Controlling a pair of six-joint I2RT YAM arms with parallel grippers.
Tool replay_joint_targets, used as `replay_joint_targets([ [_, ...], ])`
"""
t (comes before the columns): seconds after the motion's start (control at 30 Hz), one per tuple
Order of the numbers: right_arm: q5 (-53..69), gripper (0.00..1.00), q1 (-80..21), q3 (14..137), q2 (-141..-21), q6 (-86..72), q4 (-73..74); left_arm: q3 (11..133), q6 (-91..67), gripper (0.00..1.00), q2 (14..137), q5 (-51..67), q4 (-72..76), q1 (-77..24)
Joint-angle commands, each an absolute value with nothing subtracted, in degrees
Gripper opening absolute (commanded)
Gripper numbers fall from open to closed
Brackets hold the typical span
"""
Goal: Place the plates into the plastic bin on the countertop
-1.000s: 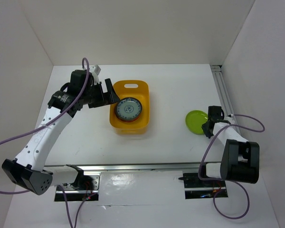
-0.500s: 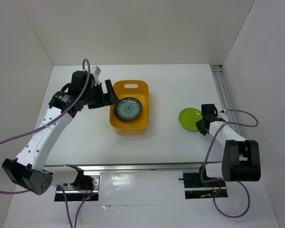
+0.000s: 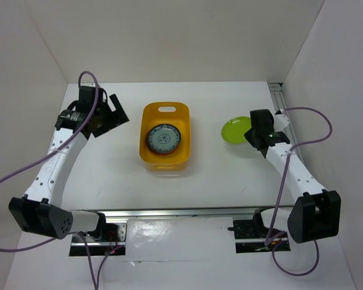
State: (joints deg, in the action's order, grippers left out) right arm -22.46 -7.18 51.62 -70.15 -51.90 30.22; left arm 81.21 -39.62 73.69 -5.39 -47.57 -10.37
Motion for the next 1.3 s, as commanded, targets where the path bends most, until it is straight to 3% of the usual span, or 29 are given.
replay_joint_targets([
  [0.0, -27.76, 0.00, -11.41, 59.14, -69.07, -49.75, 29.71, 83.58, -41.84, 1.00, 76.98, -8.53, -48.34, -8.27],
  [0.13, -31.98, 0.00, -18.18, 66.95, -70.66, -47.12, 28.14, 83.58, -42.36, 1.00, 79.09, -7.82, -48.34, -5.72],
  [0.27, -28.76, 0.00, -24.34, 71.19, -73.73, -40.97, 21.46, 83.06, -42.36, 1.00, 81.20, -9.93, -48.34, -4.05],
  [0.37, -21.46, 0.00, -28.81, 74.77, -79.70, -34.21, 17.59, 82.53, -42.36, 1.00, 82.43, -9.93, -47.82, -2.47],
  [0.53, -19.96, 0.00, -36.28, 80.24, -91.99, -29.71, 19.16, 83.06, -42.36, 1.00, 84.54, -8.09, -47.29, 1.40],
  [0.93, -16.96, 0.00, -40.25, 84.02, -101.42, -28.66, 17.40, 83.06, -40.52, 1.00, 84.38, -3.96, -45.97, 5.10],
  [1.0, -16.96, 0.09, -40.95, 84.72, -102.03, -28.13, 17.40, 82.27, -40.00, 1.00, 83.85, -3.25, -45.44, 5.10],
  [1.1, -16.44, 0.55, -41.48, 85.34, -102.04, -27.60, 17.40, 81.65, -39.38, 1.00, 83.15, -2.20, -44.91, 5.10],
  [1.13, -16.44, 0.62, -42.01, 86.04, -102.04, -26.99, 17.40, 81.65, -39.38, 1.00, 83.14, -2.20, -44.91, 5.10],
  [1.17, -16.44, 0.76, -42.01, 87.09, -102.04, -26.98, 17.40, 81.65, -39.37, 1.00, 82.62, -1.59, -44.91, 5.10],
  [1.27, -15.91, 0.94, -42.80, 89.64, -102.04, -25.58, 18.11, 82.26, -39.37, 1.00, 82.00, -2.29, -44.91, 5.62],
])
